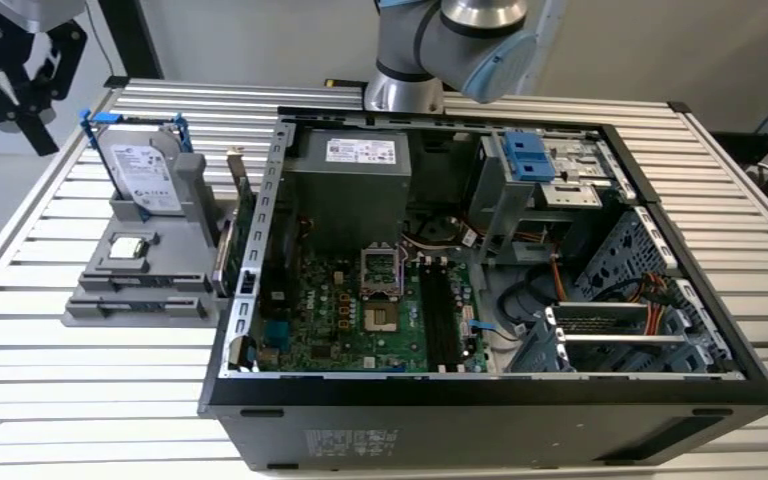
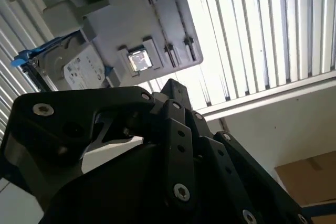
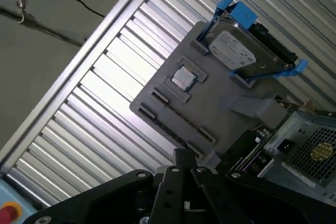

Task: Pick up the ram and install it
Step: 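Pick up the ram and move it above insertion slot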

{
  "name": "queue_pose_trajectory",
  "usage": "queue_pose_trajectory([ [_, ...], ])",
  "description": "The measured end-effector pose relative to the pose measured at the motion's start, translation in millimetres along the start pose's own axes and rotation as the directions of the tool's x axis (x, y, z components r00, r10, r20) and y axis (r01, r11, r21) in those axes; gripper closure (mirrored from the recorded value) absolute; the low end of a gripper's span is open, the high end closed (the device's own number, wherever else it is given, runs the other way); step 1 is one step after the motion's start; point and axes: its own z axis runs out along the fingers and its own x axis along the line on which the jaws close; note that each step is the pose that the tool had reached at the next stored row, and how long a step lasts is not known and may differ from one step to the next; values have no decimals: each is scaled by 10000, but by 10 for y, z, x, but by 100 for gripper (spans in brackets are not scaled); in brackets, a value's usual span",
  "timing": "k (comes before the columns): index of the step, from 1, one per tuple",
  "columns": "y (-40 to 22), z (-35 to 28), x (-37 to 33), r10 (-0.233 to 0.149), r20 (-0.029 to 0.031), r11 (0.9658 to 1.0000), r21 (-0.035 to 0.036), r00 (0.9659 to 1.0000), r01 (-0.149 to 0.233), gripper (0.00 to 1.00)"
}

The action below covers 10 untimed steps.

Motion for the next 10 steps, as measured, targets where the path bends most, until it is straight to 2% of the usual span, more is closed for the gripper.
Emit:
queue_pose_trajectory([
  [2,0,0,0,-360,-14,9994,-3,9994,360,100],
  [5,0,-1,0,-910,-38,9959,-7,9958,910,100],
  [7,0,-1,1,-1262,-54,9920,-7,9920,1262,100],
  [10,2,0,3,-1765,-85,9843,-3,9843,1766,100],
])
